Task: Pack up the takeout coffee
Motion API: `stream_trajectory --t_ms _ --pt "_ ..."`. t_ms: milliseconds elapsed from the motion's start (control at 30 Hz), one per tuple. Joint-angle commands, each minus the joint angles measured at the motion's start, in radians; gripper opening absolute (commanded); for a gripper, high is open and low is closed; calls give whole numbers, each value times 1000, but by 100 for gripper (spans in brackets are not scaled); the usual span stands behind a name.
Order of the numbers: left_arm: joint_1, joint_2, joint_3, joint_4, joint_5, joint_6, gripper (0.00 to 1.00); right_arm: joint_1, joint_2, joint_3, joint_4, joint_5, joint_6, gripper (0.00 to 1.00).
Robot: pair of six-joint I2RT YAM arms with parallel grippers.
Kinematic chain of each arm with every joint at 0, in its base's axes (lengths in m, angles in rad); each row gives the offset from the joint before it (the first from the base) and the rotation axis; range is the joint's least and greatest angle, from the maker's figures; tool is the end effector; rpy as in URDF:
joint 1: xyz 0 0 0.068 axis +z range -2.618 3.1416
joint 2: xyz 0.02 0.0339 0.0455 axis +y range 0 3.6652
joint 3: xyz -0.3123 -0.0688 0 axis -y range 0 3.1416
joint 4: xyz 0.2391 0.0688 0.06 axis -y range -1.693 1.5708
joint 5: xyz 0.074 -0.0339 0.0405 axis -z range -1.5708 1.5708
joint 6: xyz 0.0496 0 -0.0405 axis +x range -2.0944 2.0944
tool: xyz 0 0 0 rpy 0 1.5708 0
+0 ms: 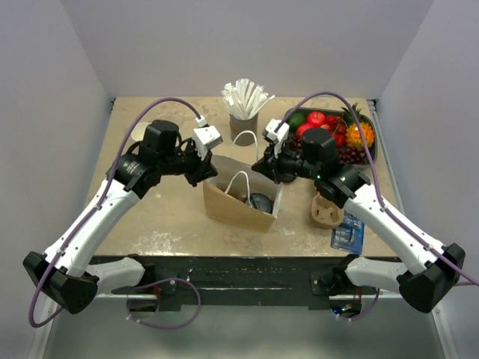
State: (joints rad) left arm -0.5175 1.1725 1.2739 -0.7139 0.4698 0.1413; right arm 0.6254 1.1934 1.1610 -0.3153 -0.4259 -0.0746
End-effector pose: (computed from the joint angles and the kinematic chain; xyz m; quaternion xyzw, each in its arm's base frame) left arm 0.1865 -0.1320 0.4173 0.3807 0.7819 -0.2867 0.4018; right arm 0.1971 0.1676 0.4154 -0.3884 0.7101 0.3191 0.4930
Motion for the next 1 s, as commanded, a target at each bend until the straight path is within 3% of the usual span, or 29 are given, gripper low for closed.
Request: stream_trajectory --t_ms 0,300,533,767,967 --pt "4 -57 27 62 58 78 0 52 -123 -61 88 62 -59 0" --pt "-1 -125 15 91 13 188 0 85 -276 -213 107 102 -123 0" --pt "-136 -198 -41 140 -54 267 0 132 -307 -188 96 92 -174 0" --pt "-162 -197 -70 152 -59 305 0 171 -308 -184 94 90 -197 0" --pt "-165 -169 -54 119 -43 239 0 169 -264 -150 87 125 -148 0"
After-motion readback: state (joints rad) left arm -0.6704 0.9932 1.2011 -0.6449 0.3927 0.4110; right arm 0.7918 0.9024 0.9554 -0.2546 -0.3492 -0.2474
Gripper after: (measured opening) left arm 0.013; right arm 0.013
